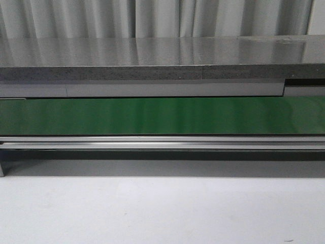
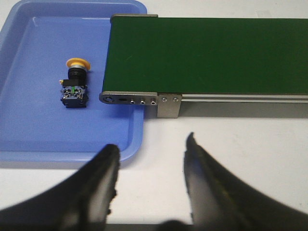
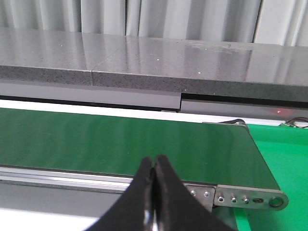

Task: Move button from left to right

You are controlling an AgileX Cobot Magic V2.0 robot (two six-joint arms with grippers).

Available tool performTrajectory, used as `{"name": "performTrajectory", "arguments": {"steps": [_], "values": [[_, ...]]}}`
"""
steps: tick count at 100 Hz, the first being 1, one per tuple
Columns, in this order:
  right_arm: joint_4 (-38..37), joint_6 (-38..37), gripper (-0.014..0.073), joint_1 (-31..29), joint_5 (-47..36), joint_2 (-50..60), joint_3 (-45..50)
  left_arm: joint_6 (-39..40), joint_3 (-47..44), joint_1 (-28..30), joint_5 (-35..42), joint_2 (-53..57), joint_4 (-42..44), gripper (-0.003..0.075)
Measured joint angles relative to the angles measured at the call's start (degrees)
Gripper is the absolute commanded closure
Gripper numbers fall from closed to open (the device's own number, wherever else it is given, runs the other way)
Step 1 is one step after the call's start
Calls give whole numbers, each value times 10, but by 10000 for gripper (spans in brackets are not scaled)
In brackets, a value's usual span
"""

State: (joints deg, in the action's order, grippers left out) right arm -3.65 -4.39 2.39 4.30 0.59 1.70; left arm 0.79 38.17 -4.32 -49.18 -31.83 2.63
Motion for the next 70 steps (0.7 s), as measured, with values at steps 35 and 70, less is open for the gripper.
{"name": "performTrajectory", "arguments": {"steps": [35, 70], "values": [[0, 0, 661, 0, 0, 0, 0, 0, 14, 0, -4, -10, 15, 183], [0, 0, 661, 0, 0, 0, 0, 15, 132, 63, -9, -162, 60, 183]]}}
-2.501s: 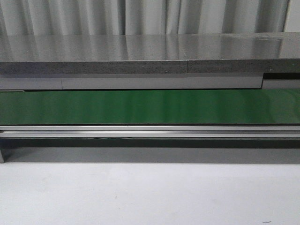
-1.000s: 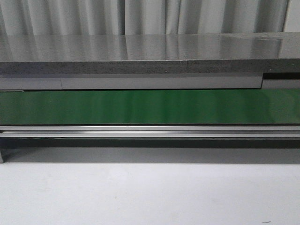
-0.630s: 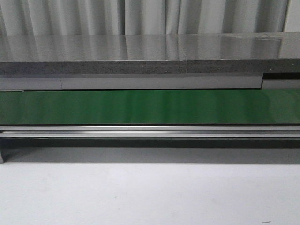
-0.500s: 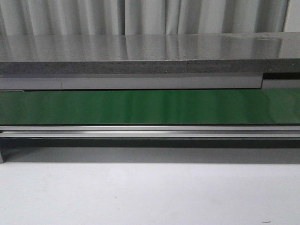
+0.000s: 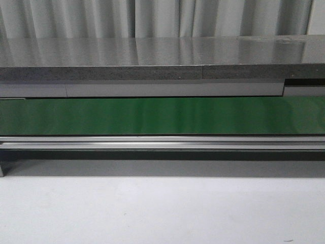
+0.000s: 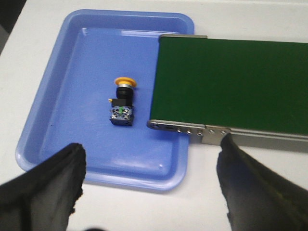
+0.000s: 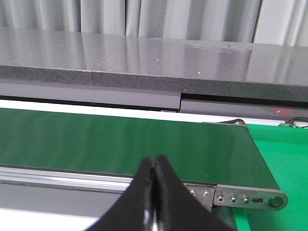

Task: Move button from left to right
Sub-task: 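Lower the left gripper and grasp the yellow-capped button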

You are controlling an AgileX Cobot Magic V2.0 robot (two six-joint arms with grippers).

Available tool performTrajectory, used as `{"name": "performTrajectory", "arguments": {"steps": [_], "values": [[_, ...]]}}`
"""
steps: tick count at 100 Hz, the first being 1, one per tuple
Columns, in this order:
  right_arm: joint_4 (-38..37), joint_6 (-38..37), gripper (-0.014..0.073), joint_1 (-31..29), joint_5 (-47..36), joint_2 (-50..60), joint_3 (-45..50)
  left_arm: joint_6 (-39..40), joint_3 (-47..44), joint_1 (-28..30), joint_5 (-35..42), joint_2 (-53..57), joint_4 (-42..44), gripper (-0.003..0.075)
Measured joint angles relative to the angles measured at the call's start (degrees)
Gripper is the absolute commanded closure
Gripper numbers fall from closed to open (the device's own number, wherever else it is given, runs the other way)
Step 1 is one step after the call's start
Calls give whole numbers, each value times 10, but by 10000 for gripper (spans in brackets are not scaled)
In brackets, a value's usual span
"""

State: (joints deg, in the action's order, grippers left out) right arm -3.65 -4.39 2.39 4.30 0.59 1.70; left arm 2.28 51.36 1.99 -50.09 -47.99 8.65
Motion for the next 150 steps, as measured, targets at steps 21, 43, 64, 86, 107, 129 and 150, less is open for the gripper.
{"name": "performTrajectory", "arguments": {"steps": [21, 43, 64, 86, 107, 129, 150], "values": [[0, 0, 661, 0, 0, 0, 0, 0, 47, 58, 47, -124, 0, 183], [0, 0, 661, 0, 0, 0, 0, 0, 81, 105, 85, -269, -1, 183], [0, 0, 661, 0, 0, 0, 0, 0, 114, 126, 111, -387, -7, 183], [0, 0, 661, 0, 0, 0, 0, -23, 126, 126, 151, -459, -23, 183], [0, 0, 661, 0, 0, 0, 0, -28, 143, 126, 159, -509, -31, 183], [0, 0, 661, 0, 0, 0, 0, -45, 150, 126, 173, -531, -44, 183], [0, 0, 661, 0, 0, 0, 0, -47, 152, 136, 183, -546, -52, 183]]}}
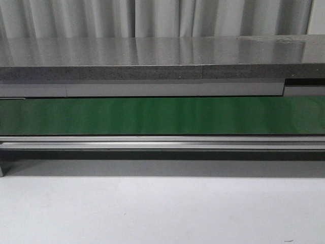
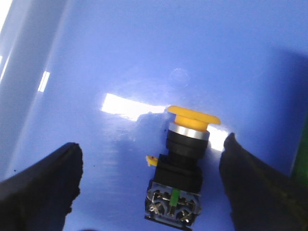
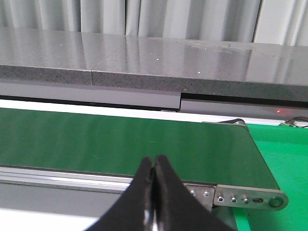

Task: Move button from left to right
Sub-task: 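Lower the left gripper and grasp the yellow-capped button, then lift the button and place it on the green conveyor belt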

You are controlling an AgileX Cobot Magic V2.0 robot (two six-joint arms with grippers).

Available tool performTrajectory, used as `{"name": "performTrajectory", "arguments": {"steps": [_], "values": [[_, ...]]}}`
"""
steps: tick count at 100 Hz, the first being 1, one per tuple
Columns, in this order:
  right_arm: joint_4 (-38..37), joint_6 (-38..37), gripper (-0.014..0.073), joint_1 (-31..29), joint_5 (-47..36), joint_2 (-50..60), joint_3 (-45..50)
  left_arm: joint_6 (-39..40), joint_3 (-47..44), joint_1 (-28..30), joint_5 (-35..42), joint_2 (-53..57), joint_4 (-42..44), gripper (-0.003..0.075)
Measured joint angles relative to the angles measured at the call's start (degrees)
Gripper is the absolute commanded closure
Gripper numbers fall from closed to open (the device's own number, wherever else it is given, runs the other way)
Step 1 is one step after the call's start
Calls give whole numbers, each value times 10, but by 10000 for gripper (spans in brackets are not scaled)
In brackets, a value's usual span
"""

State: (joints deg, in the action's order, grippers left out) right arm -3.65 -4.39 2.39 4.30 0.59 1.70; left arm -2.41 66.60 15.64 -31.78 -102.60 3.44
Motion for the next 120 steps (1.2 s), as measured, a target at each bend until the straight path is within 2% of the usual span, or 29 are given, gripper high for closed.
{"name": "performTrajectory", "arguments": {"steps": [30, 59, 73, 104, 120], "values": [[0, 0, 661, 0, 0, 0, 0, -37, 0, 1, 4, -43, -41, 183], [0, 0, 661, 0, 0, 0, 0, -43, 3, 1, 15, -72, -46, 196], [0, 0, 661, 0, 0, 0, 0, -43, 3, 1, 17, -83, -46, 288], [0, 0, 661, 0, 0, 0, 0, -43, 3, 1, 17, -86, -49, 621], [0, 0, 661, 0, 0, 0, 0, -43, 4, 1, 9, -73, -49, 698]]}}
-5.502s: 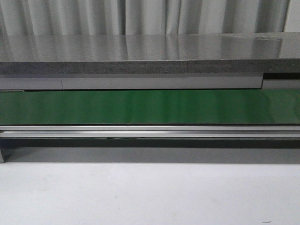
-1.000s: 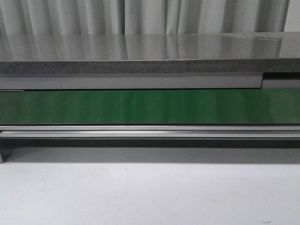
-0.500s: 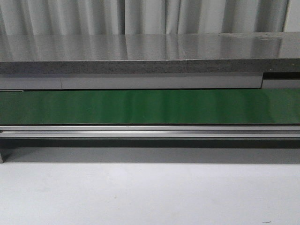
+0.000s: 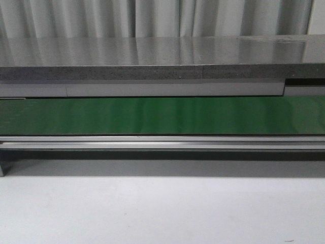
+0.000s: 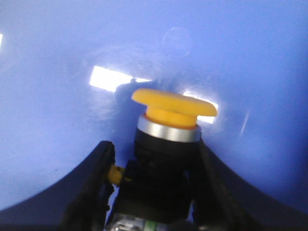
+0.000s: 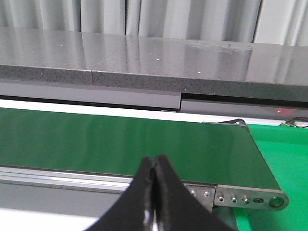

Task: Move button from left to right
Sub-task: 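Lift the button and place it on the green conveyor belt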

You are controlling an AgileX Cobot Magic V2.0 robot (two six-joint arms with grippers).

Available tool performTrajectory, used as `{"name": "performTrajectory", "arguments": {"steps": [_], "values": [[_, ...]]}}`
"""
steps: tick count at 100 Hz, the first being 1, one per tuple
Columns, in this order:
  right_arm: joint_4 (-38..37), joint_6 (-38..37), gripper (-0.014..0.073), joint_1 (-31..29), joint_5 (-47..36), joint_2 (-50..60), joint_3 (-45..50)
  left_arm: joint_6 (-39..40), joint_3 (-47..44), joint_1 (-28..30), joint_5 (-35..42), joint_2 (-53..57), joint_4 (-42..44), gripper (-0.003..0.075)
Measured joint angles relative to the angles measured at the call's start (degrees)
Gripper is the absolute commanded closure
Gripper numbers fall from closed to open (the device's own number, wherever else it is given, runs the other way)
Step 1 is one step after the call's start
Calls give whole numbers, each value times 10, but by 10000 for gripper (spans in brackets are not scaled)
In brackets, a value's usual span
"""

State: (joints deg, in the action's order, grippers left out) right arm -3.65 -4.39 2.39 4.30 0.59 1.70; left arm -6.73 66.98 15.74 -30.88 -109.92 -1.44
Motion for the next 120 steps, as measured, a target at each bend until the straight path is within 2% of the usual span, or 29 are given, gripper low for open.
{"name": "performTrajectory", "arguments": {"steps": [31, 55, 83, 93, 102, 109, 120], "values": [[0, 0, 661, 0, 0, 0, 0, 0, 26, -4, -40, 105, -27, 706], [0, 0, 661, 0, 0, 0, 0, -4, 27, -64, -81, 142, -34, 706], [0, 0, 661, 0, 0, 0, 0, -13, 27, -116, -88, 141, -36, 690], [0, 0, 661, 0, 0, 0, 0, -14, 27, -125, -88, 131, -37, 627], [0, 0, 661, 0, 0, 0, 0, -14, 27, -133, -91, 117, -41, 535], [0, 0, 661, 0, 0, 0, 0, -14, 27, -139, -93, 108, -43, 437], [0, 0, 661, 0, 0, 0, 0, -14, 27, -145, -96, 103, -44, 241]]}}
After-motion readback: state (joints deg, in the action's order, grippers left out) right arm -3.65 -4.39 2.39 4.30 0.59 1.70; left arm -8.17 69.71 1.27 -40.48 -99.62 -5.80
